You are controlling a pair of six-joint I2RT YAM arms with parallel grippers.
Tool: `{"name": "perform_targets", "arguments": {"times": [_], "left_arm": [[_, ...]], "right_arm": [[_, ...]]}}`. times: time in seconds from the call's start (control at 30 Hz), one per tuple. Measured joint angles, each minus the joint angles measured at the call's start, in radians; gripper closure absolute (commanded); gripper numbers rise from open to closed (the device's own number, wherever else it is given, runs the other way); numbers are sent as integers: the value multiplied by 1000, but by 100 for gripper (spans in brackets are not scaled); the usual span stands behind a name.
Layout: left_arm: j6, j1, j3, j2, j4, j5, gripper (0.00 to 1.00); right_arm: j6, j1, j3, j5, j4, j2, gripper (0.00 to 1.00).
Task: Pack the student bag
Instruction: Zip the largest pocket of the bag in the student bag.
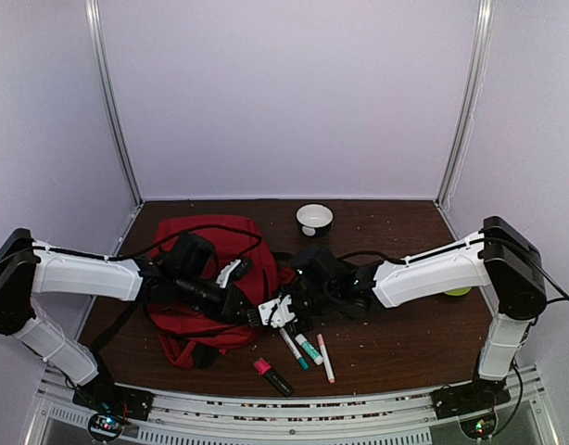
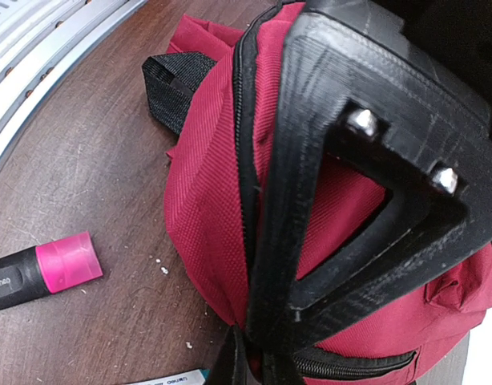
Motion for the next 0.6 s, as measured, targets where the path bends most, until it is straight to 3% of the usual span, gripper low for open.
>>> {"name": "perform_targets", "arguments": {"times": [0.2,0.5,0.6], "left_arm": [[-49,26,-11,0,44,44,100],[-56,52,-20,-5,51,79,100],[-24,53,-5,-14,-11,79,100]], "right_arm": [[-1,-2,0,-2,-5,-2,100],[-1,-2,0,-3,0,-4,100],[-1,-2,0,-5,-1,-4,100]]}}
